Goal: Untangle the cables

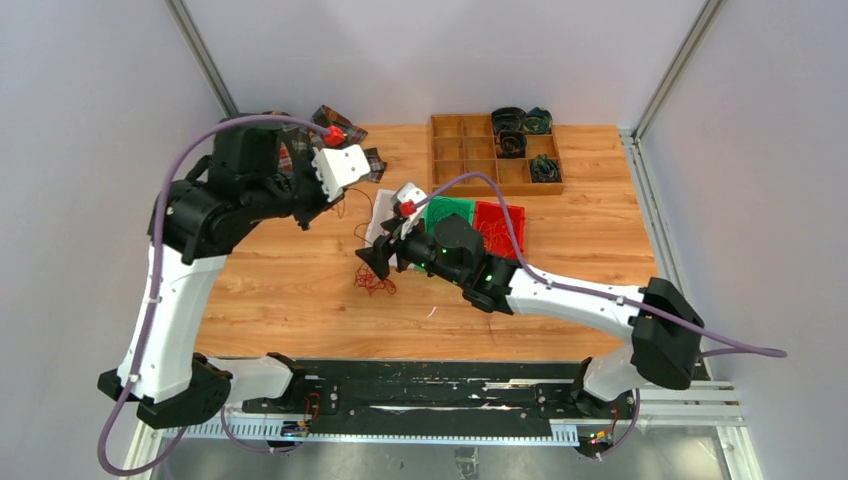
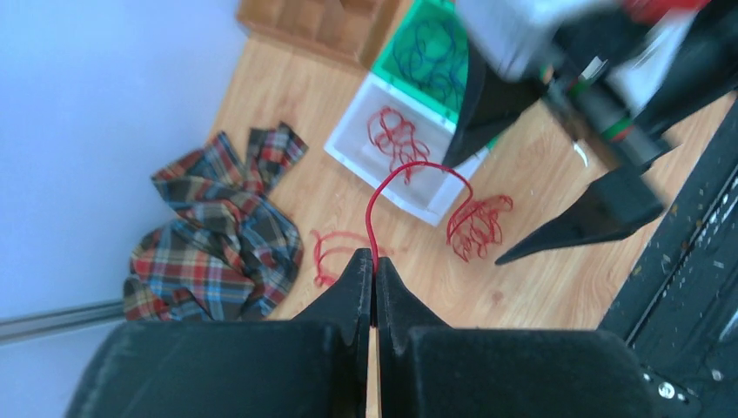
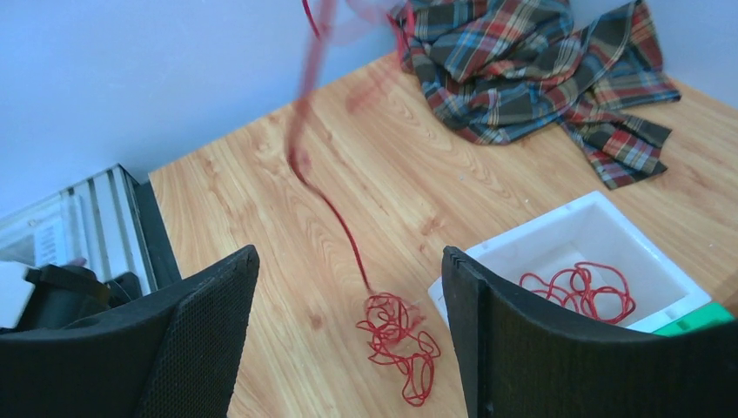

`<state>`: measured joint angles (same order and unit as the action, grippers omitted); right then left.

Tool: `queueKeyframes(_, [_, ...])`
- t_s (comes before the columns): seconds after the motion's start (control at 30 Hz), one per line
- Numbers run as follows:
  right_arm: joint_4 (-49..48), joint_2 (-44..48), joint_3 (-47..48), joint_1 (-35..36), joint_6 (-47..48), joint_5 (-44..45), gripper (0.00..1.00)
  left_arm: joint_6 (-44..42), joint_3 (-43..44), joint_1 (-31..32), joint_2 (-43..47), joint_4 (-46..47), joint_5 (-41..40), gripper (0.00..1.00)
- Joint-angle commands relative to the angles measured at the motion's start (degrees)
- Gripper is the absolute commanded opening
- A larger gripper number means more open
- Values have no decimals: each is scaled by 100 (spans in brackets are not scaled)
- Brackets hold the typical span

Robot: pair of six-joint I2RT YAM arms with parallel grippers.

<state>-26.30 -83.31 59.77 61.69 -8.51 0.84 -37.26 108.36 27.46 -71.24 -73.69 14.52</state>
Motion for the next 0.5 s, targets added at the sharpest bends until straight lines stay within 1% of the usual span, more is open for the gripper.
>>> queueKeyframes(0.0, [-305, -366, 139, 97, 245, -1, 77, 212, 786, 13, 163, -18, 421, 0])
queueKeyframes(0.13, [-401, -603, 174, 97, 200, 66, 75, 264, 1296, 13, 198, -23, 608, 0])
queueKeyframes(0.23, [-393, -751, 270, 97, 119, 100, 71, 319, 1659, 13, 187, -13, 677, 0])
queueKeyframes(0.37, [-409, -945, 391, 97, -56, 17, 67, 391, 2246, 13, 64, 0, 614, 0])
queueKeyframes(0.47, [-424, -1104, 426, 97, -216, -19, 65, 454, 2842, 13, -140, 45, 514, 0])
